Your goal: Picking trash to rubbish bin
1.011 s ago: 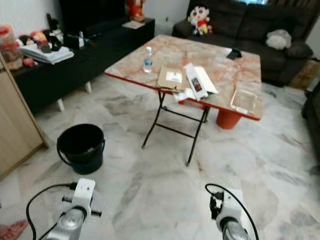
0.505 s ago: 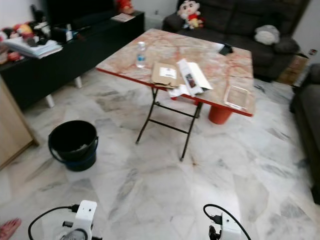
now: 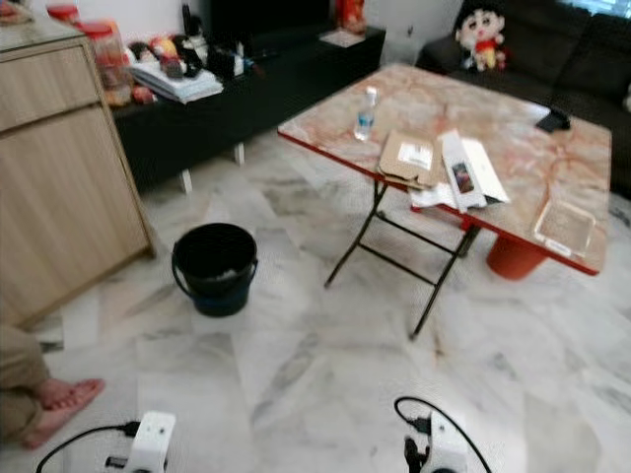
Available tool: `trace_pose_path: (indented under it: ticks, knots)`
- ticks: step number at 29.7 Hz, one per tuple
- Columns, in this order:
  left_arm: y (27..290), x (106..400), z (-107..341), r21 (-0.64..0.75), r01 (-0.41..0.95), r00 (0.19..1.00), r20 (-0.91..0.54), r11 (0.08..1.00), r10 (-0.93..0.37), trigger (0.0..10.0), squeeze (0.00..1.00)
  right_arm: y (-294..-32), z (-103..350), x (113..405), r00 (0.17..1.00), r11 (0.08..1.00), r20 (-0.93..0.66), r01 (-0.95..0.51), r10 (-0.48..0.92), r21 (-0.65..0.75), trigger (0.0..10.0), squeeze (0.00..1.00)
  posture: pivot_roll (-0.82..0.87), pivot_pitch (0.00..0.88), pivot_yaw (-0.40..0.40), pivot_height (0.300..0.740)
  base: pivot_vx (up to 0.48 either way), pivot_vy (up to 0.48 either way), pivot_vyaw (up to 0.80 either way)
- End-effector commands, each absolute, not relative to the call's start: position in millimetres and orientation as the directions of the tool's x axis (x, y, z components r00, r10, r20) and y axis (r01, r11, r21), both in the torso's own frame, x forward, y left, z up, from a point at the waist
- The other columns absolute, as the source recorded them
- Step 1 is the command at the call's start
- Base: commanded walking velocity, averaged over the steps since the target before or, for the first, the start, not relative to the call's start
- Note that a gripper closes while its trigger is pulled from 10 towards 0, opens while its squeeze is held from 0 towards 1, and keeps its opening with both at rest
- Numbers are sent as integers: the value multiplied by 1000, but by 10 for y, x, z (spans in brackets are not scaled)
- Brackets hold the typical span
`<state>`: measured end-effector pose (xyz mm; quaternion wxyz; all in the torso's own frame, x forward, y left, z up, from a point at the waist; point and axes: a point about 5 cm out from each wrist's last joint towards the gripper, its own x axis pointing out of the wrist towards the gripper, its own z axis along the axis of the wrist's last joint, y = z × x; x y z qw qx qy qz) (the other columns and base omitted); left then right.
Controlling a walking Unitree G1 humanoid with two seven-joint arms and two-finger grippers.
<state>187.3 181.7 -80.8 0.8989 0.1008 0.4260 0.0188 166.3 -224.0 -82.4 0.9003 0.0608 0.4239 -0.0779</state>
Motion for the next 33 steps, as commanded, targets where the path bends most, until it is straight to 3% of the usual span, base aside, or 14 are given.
trace_pose_path:
  ticks: [1,24,33]
  knots:
    - [1765,1875,-813,190,51,638,-762,981,114,10000,0,-2297,-821,1641,625,979,-774,200,-102,33,10000,0,88,0,-125,740,0,0,625]
    - [1747,1885,-809,181,49,640,-761,982,108,10000,0,-2260,-838,1634,611,981,-787,190,-91,34,10000,0,89,0,-125,740,0,0,759]
    - [1721,1882,-815,204,106,637,-765,973,91,10000,0,-2265,-833,1637,621,974,-779,218,-91,60,10000,0,87,0,-122,740,0,0,0]
